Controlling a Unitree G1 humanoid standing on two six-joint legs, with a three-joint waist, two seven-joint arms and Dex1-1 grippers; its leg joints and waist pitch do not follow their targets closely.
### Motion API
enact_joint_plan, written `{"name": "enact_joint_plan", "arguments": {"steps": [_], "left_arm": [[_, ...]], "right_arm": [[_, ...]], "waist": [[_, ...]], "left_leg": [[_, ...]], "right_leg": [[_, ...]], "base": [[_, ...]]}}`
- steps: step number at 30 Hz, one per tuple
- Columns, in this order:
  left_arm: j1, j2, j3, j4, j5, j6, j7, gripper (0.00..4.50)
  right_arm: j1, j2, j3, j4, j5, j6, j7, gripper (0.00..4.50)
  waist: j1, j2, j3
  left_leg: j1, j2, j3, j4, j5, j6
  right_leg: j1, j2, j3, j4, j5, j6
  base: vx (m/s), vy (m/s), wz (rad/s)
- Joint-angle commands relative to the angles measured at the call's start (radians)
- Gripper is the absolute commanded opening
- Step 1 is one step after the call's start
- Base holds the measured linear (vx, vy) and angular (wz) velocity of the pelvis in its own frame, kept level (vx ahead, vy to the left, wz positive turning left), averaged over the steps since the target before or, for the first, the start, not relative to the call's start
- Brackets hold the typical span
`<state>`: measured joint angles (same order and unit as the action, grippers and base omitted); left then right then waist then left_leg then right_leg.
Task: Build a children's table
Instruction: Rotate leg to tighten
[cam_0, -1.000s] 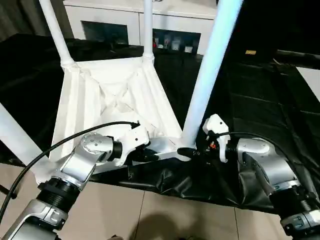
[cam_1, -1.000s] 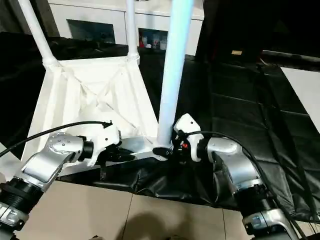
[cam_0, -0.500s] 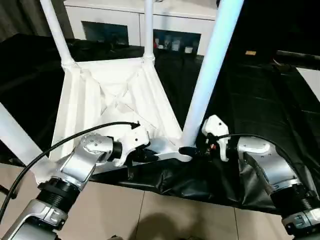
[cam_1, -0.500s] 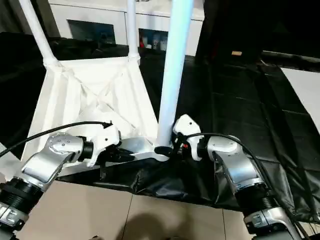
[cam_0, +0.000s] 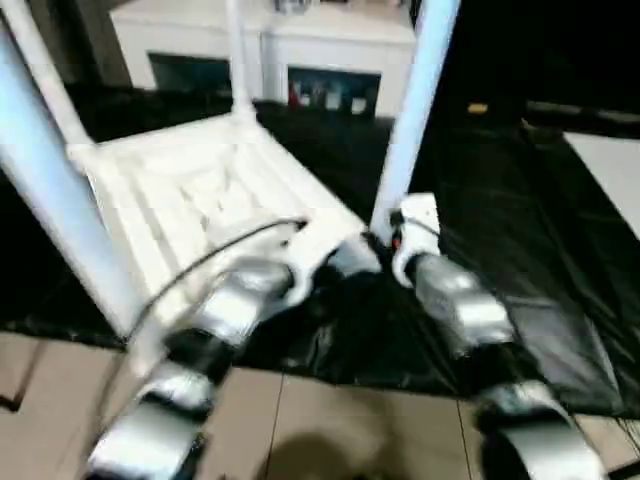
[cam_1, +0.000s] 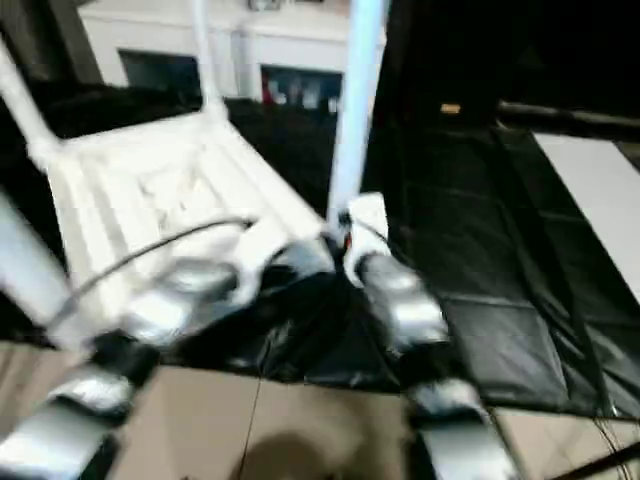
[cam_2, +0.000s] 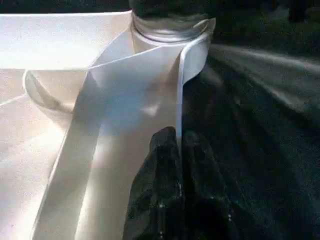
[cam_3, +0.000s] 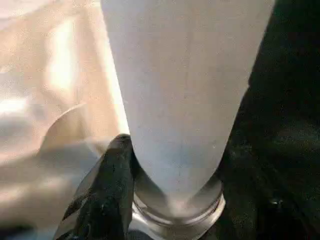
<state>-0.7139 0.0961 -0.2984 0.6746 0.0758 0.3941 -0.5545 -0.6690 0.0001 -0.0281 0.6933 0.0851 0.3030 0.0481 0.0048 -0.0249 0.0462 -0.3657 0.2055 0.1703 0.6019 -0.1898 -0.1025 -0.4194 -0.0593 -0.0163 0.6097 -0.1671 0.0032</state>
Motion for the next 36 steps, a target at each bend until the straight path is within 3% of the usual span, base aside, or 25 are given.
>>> {"name": "enact_joint_plan", "arguments": {"steps": [1,2,5,6,7,9,10,11,12,13,15,16,18,20,24,25,29,31,36], "left_arm": [[-0.069,-0.008,0.048,0.054,0.04,-0.042,0.175,0.0],[-0.08,-0.014,0.048,0.078,0.046,-0.056,0.191,0.0],[-0.09,-0.011,0.039,0.094,0.063,-0.075,0.191,0.0],[-0.084,-0.005,0.038,0.08,0.061,-0.076,0.173,0.0],[-0.074,0.007,0.035,0.063,0.056,-0.084,0.146,0.0],[-0.06,0.019,0.032,0.041,0.05,-0.092,0.119,0.0],[-0.039,0.036,0.028,0.006,0.042,-0.104,0.081,0.0],[-0.022,0.05,0.025,-0.018,0.037,-0.105,0.055,0.0],[-0.011,0.059,0.022,-0.035,0.034,-0.105,0.038,0.0],[0.003,0.074,0.016,-0.058,0.033,-0.111,0.014,0.0],[0.039,0.103,0.01,-0.113,0.022,-0.117,-0.044,0.0],[0.062,0.128,0.005,-0.142,0.014,-0.137,-0.089,0.0],[0.097,0.162,0.001,-0.18,-0.006,-0.161,-0.156,0.0],[0.146,0.206,-0.014,-0.24,-0.053,-0.207,-0.272,0.0],[0.206,0.272,-0.048,-0.349,-0.117,-0.189,-0.433,0.0],[0.221,0.299,-0.061,-0.387,-0.132,-0.165,-0.489,0.0],[0.228,0.312,-0.058,-0.408,-0.125,-0.153,-0.521,0.0],[0.226,0.315,-0.058,-0.407,-0.121,-0.156,-0.528,0.0],[0.222,0.324,-0.056,-0.412,-0.122,-0.153,-0.529,0.0]], "right_arm": [[0.005,0.058,0.021,0.106,0.009,0.014,-0.06,2.05],[-0.012,0.068,0.018,0.13,0.001,-0.007,-0.073,2.04],[-0.038,0.091,-0.002,0.159,0.013,-0.049,-0.047,2.04],[-0.037,0.092,0.0,0.144,0.02,-0.068,-0.002,2.37],[-0.03,0.08,0.032,0.113,-0.009,-0.107,0.051,2.37],[-0.009,0.053,0.077,0.074,-0.045,-0.139,0.088,2.69],[0.019,0.024,0.089,0.021,-0.046,-0.141,0.118,2.71],[0.038,0.0,0.095,-0.012,-0.044,-0.143,0.139,2.78],[0.05,-0.017,0.1,-0.033,-0.042,-0.144,0.152,2.88],[0.065,-0.04,0.105,-0.063,-0.042,-0.14,0.172,3.04],[0.1,-0.088,0.107,-0.133,-0.014,-0.102,0.256,3.13],[0.128,-0.145,0.134,-0.18,-0.026,-0.086,0.326,3.21],[0.175,-0.227,0.171,-0.259,-0.024,-0.065,0.452,3.48],[0.242,-0.305,0.184,-0.386,0.043,-0.066,0.632,3.48],[0.302,-0.402,0.226,-0.474,0.07,-0.112,0.793,3.76],[0.315,-0.433,0.239,-0.49,0.082,-0.112,0.846,3.76],[0.312,-0.448,0.255,-0.484,0.067,-0.107,0.871,3.76],[0.301,-0.44,0.26,-0.459,0.05,-0.106,0.864,3.76],[0.277,-0.431,0.272,-0.401,0.018,-0.118,0.858,3.76]], "waist": [[0.0,0.007,-0.061],[0.001,0.008,-0.061],[0.003,0.005,-0.066],[0.004,0.002,-0.067],[0.008,0.005,-0.07],[0.01,0.003,-0.071],[0.01,0.003,-0.072],[0.003,0.0,-0.068],[0.003,0.001,-0.069],[0.0,0.004,-0.073],[0.006,0.004,-0.077],[0.009,0.007,-0.075],[0.019,0.005,-0.068],[0.028,0.007,-0.064],[0.029,0.007,-0.059],[0.032,0.013,-0.058],[0.04,0.01,-0.053],[0.038,0.005,-0.054],[0.035,0.003,-0.057]], "left_leg": [[0.012,-0.003,0.0,-0.072,-0.3,-0.017],[0.01,-0.004,0.001,-0.072,-0.297,-0.013],[-0.002,0.0,0.001,-0.073,-0.245,0.008],[-0.002,0.0,0.002,-0.071,-0.232,0.012],[-0.004,0.002,0.003,-0.069,-0.193,0.029],[-0.007,0.001,0.005,-0.067,-0.155,0.045],[-0.011,0.002,0.002,-0.068,-0.14,0.049],[-0.025,-0.001,-0.003,-0.074,-0.129,0.054],[-0.024,0.001,-0.004,-0.073,-0.125,0.052],[-0.013,0.003,-0.001,-0.067,-0.124,0.06],[-0.008,0.005,0.005,-0.061,-0.091,0.092],[-0.009,0.005,0.005,-0.061,-0.087,0.099],[-0.006,0.009,0.008,-0.063,-0.125,0.107],[-0.003,0.014,0.01,-0.065,-0.172,0.103],[0.002,0.016,0.01,-0.07,-0.23,0.073],[0.007,0.017,0.009,-0.071,-0.246,0.064],[0.012,0.017,0.014,-0.073,-0.266,0.049],[0.001,0.014,0.01,-0.074,-0.252,0.039],[-0.002,0.011,0.009,-0.072,-0.23,0.037]], "right_leg": [[0.035,-0.042,0.018,-0.096,-0.403,-0.132],[0.034,-0.042,0.018,-0.097,-0.391,-0.134],[0.048,-0.045,0.02,-0.082,-0.268,-0.16],[0.05,-0.045,0.02,-0.079,-0.244,-0.168],[0.055,-0.047,0.021,-0.071,-0.168,-0.194],[0.06,-0.046,0.02,-0.065,-0.099,-0.216],[0.066,-0.048,0.019,-0.06,-0.08,-0.221],[0.079,-0.047,0.014,-0.058,-0.079,-0.212],[0.082,-0.049,0.014,-0.058,-0.08,-0.208],[0.072,-0.049,0.018,-0.059,-0.063,-0.222],[0.071,-0.044,0.022,-0.05,0.028,-0.266],[0.07,-0.043,0.022,-0.048,0.045,-0.271],[0.067,-0.043,0.022,-0.054,0.015,-0.271],[0.064,-0.047,0.026,-0.06,-0.051,-0.257],[0.05,-0.046,0.027,-0.07,-0.179,-0.232],[0.047,-0.046,0.026,-0.073,-0.217,-0.227],[0.036,-0.043,0.029,-0.081,-0.294,-0.201],[0.042,-0.045,0.027,-0.079,-0.315,-0.179],[0.043,-0.046,0.026,-0.078,-0.309,-0.171]], "base": [[0.0,0.0,0.0],[0.0,0.0,0.0],[0.0,0.0,0.0],[0.0,0.0,0.0],[0.0,0.0,0.0],[0.0,0.0,0.0],[0.0,0.0,0.0],[0.0,0.0,0.0],[0.0,0.0,0.0],[0.0,0.0,0.0],[0.0,0.0,0.0],[0.0,0.0,0.0],[0.0,0.0,0.0],[0.0,0.0,0.0],[0.0,0.0,0.0],[0.0,0.0,0.0],[0.0,0.0,0.0],[0.0,0.0,0.0],[0.0,0.0,0.0]]}}
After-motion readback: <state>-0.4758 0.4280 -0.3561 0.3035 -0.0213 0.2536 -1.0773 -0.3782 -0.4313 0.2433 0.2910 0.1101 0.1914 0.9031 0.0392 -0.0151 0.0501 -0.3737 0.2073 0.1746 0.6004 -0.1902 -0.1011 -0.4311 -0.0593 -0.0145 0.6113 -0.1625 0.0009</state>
